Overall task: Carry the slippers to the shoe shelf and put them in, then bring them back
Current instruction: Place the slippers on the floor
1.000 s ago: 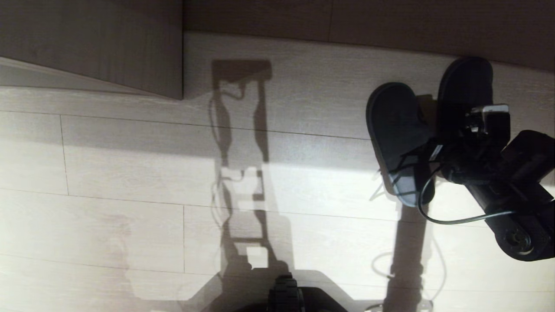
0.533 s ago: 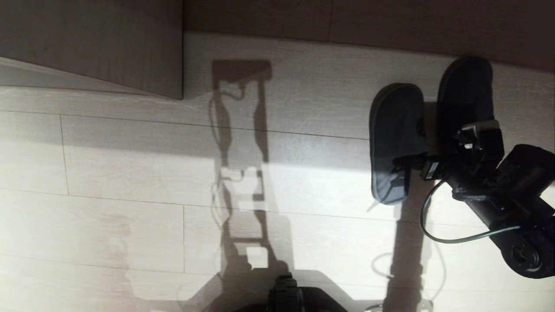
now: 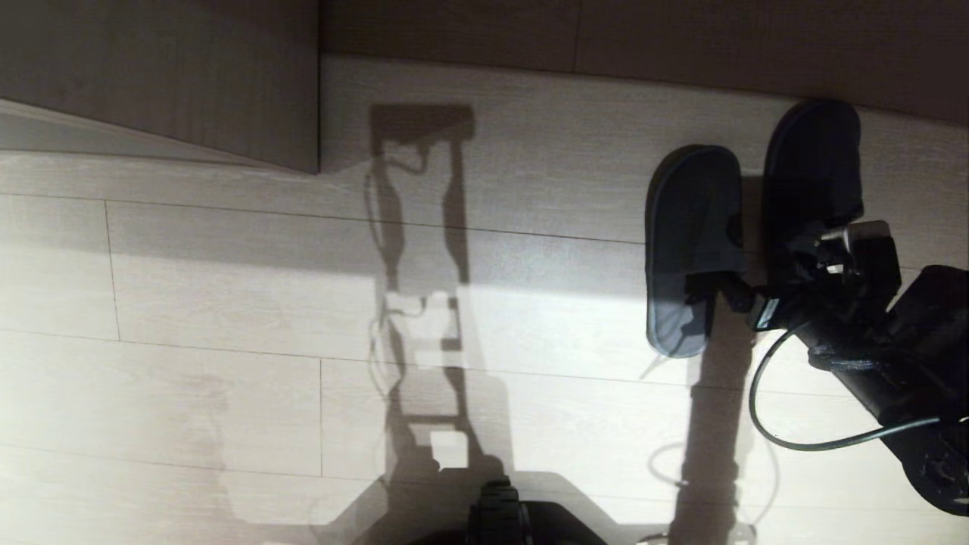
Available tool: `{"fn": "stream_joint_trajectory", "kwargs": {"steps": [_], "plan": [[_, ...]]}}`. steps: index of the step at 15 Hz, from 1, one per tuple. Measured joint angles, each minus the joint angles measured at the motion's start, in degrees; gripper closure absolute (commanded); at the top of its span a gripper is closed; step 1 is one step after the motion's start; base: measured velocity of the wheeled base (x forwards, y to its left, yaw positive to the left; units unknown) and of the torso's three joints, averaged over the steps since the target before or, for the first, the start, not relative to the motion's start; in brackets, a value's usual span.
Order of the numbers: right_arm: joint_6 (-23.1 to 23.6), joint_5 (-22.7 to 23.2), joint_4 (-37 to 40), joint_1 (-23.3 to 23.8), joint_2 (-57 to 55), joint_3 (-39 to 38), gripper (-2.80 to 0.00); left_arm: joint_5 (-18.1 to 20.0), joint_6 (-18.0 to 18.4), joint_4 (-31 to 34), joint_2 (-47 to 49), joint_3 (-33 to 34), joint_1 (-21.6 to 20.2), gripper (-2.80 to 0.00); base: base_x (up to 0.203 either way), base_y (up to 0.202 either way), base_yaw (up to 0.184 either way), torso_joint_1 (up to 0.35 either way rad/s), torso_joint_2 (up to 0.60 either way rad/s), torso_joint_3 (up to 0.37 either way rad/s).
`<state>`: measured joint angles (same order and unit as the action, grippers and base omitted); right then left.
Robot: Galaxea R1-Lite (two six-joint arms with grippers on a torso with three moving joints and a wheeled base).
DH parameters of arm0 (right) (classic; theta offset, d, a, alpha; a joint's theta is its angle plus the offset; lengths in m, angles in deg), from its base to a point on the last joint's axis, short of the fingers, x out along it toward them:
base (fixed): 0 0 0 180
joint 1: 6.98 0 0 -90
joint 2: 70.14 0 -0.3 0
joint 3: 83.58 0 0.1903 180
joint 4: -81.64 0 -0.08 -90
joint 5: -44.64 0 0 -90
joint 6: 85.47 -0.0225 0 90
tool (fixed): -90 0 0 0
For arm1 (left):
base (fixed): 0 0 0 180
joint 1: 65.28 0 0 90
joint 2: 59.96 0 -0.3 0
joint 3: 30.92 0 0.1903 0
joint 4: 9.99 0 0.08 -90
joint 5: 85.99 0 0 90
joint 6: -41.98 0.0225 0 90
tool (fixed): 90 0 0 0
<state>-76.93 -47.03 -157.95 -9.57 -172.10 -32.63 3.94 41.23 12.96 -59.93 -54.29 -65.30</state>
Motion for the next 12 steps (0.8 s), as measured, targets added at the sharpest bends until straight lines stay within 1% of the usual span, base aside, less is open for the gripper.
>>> {"fn": "stream_joint_trajectory", "kwargs": {"steps": [2, 4, 7, 8, 12], "plan": [[0.5, 0.3, 0.0, -0.5, 1.3, -2.3, -2.80, 0.0, 0.0, 0.0, 0.0, 0.0, 0.0, 0.00, 0.000, 0.000, 0.000, 0.000, 0.00, 0.000], [2.1, 1.0, -0.6, -1.1, 2.4, -5.7, -2.80, 0.0, 0.0, 0.0, 0.0, 0.0, 0.0, 0.00, 0.000, 0.000, 0.000, 0.000, 0.00, 0.000], [2.9, 3.3, -1.1, -2.6, 7.0, -9.6, -2.80, 0.0, 0.1, 0.0, 0.0, 0.0, 0.0, 0.00, 0.000, 0.000, 0.000, 0.000, 0.00, 0.000], [3.0, 4.1, -0.9, -3.4, 8.7, -10.5, 0.00, 0.0, 0.1, 0.0, 0.0, 0.0, 0.0, 0.00, 0.000, 0.000, 0.000, 0.000, 0.00, 0.000], [3.2, 3.5, 2.4, -7.9, 12.7, -11.9, 0.00, 0.0, 0.1, 0.0, 0.0, 0.0, 0.0, 0.00, 0.000, 0.000, 0.000, 0.000, 0.00, 0.000]]}}
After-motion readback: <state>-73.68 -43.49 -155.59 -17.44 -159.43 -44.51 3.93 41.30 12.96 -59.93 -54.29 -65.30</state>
